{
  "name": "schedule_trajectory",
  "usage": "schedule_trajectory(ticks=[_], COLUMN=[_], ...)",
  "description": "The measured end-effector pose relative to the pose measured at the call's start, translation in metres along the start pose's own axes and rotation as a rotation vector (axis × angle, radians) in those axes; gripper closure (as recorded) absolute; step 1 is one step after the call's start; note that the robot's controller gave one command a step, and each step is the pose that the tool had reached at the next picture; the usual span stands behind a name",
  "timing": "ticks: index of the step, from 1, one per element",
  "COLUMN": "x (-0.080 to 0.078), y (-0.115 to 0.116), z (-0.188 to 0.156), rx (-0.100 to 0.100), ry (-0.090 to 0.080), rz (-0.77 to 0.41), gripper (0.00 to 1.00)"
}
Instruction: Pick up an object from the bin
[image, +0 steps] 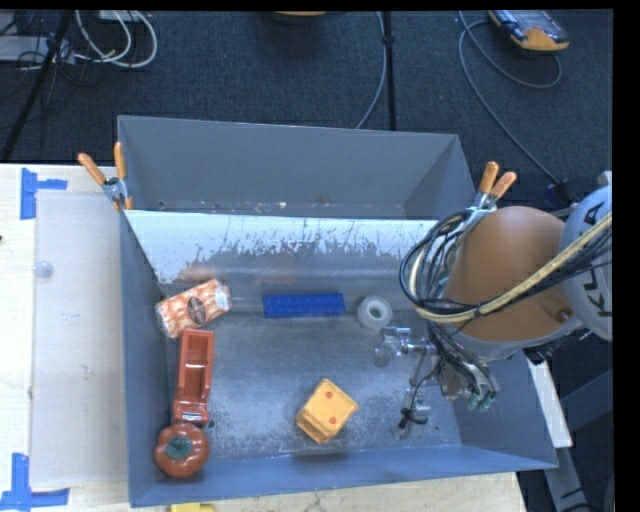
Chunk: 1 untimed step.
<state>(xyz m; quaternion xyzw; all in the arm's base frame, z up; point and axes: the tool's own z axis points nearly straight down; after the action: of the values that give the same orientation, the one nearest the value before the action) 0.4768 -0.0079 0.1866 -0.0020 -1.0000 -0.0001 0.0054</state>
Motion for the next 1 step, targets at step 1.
schedule_trajectory(ticks=[1], x=[-0.0016], y=[0.0], z=[-0.0041], rx=[0.0], ry=[-0.008], rz=[0.0], gripper=[0.0])
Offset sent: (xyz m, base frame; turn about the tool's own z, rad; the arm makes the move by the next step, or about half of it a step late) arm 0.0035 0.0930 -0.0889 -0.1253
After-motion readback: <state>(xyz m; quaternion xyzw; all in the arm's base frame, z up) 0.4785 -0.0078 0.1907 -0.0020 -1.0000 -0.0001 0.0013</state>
